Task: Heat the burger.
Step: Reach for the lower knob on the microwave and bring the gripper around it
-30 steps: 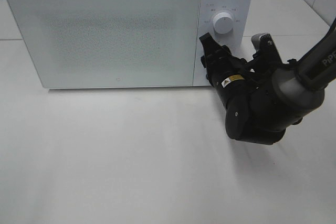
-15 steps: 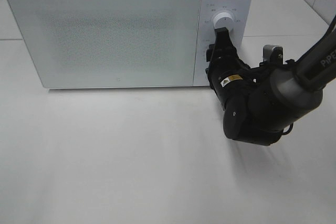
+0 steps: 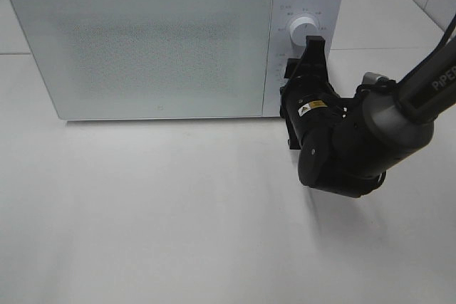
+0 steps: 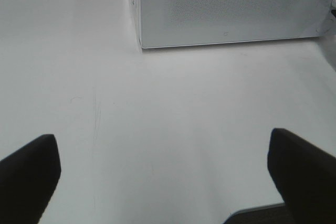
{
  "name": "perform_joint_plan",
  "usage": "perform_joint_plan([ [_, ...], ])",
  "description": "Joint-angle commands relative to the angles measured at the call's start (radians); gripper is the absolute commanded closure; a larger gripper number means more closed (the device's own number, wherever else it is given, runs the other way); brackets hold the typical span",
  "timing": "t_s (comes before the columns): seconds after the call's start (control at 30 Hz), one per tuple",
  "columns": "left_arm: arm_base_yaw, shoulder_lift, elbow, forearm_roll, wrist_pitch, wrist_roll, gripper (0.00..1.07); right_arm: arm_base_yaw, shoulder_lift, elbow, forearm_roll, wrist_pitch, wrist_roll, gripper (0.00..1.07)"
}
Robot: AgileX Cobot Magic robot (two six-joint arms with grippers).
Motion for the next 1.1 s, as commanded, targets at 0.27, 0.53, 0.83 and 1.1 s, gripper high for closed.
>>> perform_joint_plan([
  [0.27,0.002,-0.020,0.003,-0.001,-0.014,-0.007,0.06,-0.023,-0.010,-0.031,0.115,-0.151,0.106,1.01],
  [0.53,0.002,-0.020,0.003,-0.001,-0.014,-0.007,0.06,-0.023,-0.010,-0.031,0.116,-0.147,0.096,0.99],
  [0.83,0.002,-0.020,0.003,-0.001,-0.014,-0.007,0.06,-0.023,-0.010,-0.031,0.116,-0.144,0.079,0.84],
  [1.1,0.002,-0.020,0.003,-0.001,-0.014,-0.007,0.06,-0.023,-0.010,-0.031,0.115,-0.145,0.059,0.65],
])
